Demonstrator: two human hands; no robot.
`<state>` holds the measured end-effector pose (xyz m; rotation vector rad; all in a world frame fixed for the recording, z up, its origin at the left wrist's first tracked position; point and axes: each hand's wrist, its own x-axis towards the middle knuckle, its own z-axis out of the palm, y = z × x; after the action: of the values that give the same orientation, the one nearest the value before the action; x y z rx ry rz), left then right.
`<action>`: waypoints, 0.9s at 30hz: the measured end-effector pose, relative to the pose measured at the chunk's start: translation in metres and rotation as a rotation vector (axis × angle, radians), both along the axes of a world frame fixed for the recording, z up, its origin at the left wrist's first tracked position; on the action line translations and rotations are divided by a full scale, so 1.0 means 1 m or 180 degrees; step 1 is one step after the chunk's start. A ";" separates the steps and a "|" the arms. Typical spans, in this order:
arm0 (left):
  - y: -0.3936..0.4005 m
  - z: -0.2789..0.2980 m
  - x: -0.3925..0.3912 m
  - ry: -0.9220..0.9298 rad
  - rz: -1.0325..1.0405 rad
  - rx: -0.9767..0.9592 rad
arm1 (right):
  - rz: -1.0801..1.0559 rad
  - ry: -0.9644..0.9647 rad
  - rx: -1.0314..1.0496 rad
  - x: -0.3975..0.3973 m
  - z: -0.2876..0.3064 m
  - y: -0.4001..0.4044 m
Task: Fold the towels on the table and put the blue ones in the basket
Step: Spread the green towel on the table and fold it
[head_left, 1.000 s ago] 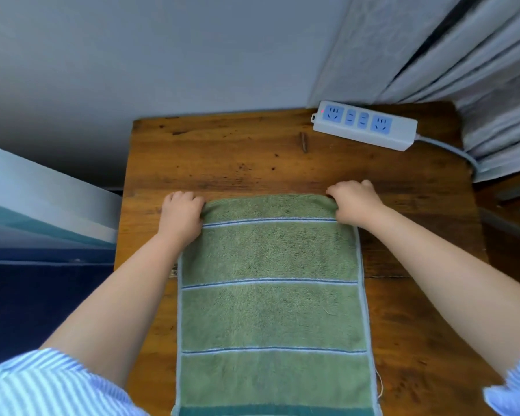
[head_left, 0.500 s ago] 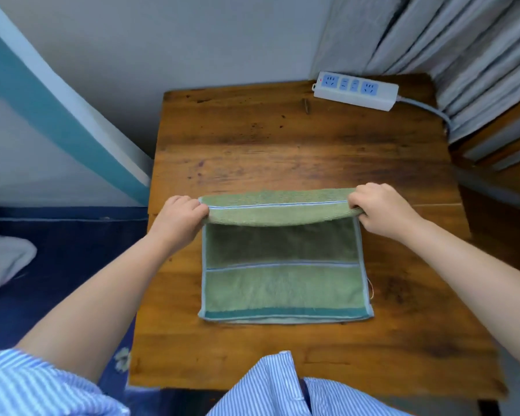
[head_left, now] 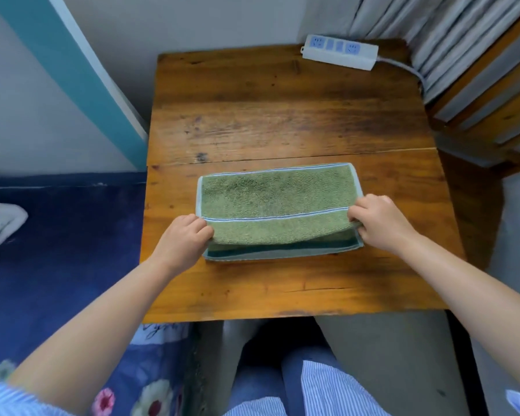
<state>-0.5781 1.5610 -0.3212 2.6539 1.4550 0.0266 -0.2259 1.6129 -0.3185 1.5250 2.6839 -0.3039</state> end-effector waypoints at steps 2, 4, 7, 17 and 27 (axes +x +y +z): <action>-0.007 -0.007 -0.001 0.0085 -0.0085 0.0002 | 0.0159 -0.0041 0.0049 0.001 -0.003 -0.007; -0.014 -0.018 -0.002 0.0256 -0.0098 -0.0096 | 0.0200 -0.0083 0.0057 0.000 -0.009 -0.013; -0.025 -0.037 0.002 0.0575 0.0055 -0.0246 | 0.0177 -0.0264 -0.0036 0.001 -0.030 -0.025; 0.001 -0.044 0.037 -0.0341 0.0913 0.0069 | -0.0334 0.0170 0.0161 -0.032 -0.041 -0.020; 0.067 -0.100 0.081 0.0083 0.1974 -0.0844 | -0.0315 -0.0029 -0.0469 -0.145 -0.101 0.046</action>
<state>-0.4973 1.6275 -0.4208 1.9226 2.0607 -0.1367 -0.3711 1.6585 -0.4190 1.6133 2.5203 -0.4856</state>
